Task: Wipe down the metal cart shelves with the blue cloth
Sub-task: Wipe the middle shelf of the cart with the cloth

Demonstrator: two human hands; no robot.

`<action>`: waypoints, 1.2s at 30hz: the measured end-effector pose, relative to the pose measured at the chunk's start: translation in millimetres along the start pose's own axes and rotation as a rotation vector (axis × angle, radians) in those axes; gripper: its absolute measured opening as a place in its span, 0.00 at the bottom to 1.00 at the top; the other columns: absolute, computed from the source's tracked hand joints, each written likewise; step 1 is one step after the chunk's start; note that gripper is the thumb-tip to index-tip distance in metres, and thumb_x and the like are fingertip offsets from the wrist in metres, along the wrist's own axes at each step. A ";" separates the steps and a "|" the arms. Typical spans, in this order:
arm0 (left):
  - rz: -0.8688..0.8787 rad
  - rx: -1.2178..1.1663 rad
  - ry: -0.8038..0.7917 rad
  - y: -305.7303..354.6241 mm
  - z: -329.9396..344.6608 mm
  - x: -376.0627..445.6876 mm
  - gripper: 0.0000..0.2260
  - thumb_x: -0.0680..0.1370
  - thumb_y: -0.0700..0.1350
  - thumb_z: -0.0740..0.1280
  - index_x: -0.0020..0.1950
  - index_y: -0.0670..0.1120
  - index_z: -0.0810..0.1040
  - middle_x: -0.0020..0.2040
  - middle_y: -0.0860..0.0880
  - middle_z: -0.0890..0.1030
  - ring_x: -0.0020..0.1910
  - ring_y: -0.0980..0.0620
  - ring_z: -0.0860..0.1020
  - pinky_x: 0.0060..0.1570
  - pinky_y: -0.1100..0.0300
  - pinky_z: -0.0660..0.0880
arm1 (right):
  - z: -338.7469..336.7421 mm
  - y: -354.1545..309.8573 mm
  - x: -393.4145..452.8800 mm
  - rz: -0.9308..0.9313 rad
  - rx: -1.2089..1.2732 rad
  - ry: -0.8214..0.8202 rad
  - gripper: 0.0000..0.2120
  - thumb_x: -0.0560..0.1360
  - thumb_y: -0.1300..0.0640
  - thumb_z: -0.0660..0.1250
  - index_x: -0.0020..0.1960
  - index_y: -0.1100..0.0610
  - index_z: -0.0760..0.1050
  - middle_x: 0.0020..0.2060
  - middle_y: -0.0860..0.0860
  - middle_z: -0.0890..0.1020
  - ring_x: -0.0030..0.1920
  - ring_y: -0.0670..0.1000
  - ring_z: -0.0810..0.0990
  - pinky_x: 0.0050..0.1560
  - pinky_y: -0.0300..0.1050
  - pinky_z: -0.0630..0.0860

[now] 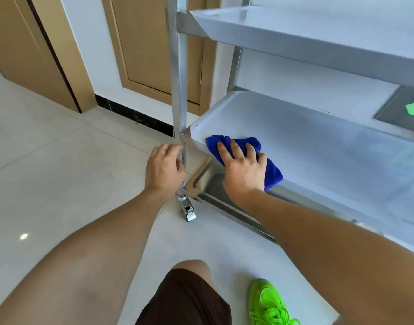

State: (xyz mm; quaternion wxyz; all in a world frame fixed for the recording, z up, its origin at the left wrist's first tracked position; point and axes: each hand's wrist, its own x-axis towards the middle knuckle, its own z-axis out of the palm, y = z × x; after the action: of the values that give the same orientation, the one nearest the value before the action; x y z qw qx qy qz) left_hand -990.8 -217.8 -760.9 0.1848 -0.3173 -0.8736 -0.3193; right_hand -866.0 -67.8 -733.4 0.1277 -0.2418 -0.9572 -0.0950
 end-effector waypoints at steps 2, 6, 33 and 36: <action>-0.010 0.011 -0.014 -4.8 1.9 -9.6 0.17 0.74 0.38 0.67 0.63 0.44 0.78 0.57 0.44 0.79 0.57 0.44 0.74 0.50 0.52 0.75 | 2.3 -11.4 2.6 -0.035 -0.005 0.005 0.41 0.73 0.55 0.70 0.80 0.46 0.52 0.78 0.54 0.61 0.75 0.66 0.58 0.70 0.66 0.58; -0.012 0.033 -0.017 -14.8 3.8 -19.0 0.17 0.74 0.37 0.67 0.62 0.44 0.79 0.57 0.43 0.79 0.56 0.43 0.75 0.49 0.52 0.75 | 11.7 -39.3 3.6 -0.228 -0.065 0.043 0.36 0.75 0.52 0.70 0.79 0.47 0.58 0.81 0.54 0.55 0.78 0.67 0.49 0.73 0.69 0.48; 0.319 -0.027 -0.230 70.8 70.4 -41.1 0.10 0.74 0.44 0.63 0.54 0.47 0.76 0.51 0.46 0.75 0.49 0.43 0.75 0.43 0.48 0.77 | 34.3 99.4 -82.1 -0.317 -0.345 0.087 0.44 0.73 0.57 0.69 0.82 0.50 0.49 0.81 0.46 0.39 0.80 0.61 0.40 0.76 0.68 0.41; 0.424 -0.122 -0.342 102.0 84.3 -49.4 0.11 0.74 0.42 0.62 0.55 0.46 0.77 0.51 0.46 0.76 0.47 0.42 0.77 0.42 0.48 0.77 | 31.9 126.3 -105.9 -0.258 -0.332 0.098 0.44 0.72 0.60 0.68 0.82 0.50 0.51 0.81 0.45 0.42 0.80 0.60 0.41 0.76 0.68 0.44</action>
State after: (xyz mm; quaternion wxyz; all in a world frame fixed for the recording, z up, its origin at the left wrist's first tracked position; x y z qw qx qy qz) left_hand -896.3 -121.7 -803.3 0.0780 -0.5529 -0.7853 -0.2674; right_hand -720.7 2.8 -779.3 0.1193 -0.1302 -0.9440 -0.2785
